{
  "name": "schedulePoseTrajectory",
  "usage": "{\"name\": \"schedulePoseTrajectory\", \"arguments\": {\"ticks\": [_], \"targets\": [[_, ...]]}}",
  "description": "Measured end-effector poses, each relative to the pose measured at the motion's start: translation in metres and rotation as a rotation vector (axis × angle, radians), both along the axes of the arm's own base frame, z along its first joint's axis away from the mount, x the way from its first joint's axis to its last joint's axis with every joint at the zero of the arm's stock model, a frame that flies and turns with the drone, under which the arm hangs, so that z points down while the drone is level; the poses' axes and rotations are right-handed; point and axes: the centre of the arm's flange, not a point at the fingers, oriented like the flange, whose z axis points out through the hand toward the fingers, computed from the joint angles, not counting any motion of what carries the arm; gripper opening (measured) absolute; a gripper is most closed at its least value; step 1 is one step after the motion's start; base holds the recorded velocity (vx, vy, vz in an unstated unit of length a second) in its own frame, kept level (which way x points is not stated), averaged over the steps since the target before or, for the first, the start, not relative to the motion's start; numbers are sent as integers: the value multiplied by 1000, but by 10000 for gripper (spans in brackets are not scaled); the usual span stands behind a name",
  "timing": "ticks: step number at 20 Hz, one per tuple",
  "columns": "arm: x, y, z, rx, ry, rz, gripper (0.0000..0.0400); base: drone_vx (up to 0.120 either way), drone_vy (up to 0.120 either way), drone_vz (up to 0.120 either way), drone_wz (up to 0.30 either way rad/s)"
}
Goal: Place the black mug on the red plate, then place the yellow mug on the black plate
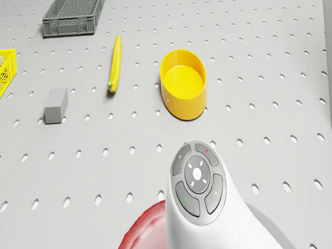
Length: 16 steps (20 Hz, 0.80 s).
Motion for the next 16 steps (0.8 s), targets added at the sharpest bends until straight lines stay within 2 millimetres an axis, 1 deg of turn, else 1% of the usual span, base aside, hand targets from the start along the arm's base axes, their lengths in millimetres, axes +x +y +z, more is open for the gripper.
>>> {"name": "schedulePoseTrajectory", "arguments": {"ticks": [3,7,8,16], "targets": [[0,0,-8,0,0,0,364,0,0,0,0],[0,0,-22,0,0,0,387,0,0,120,0],[0,0,-25,0,0,0,390,0,120,120,0],[0,0,-34,0,0,0,399,-120,120,5,0]]}}
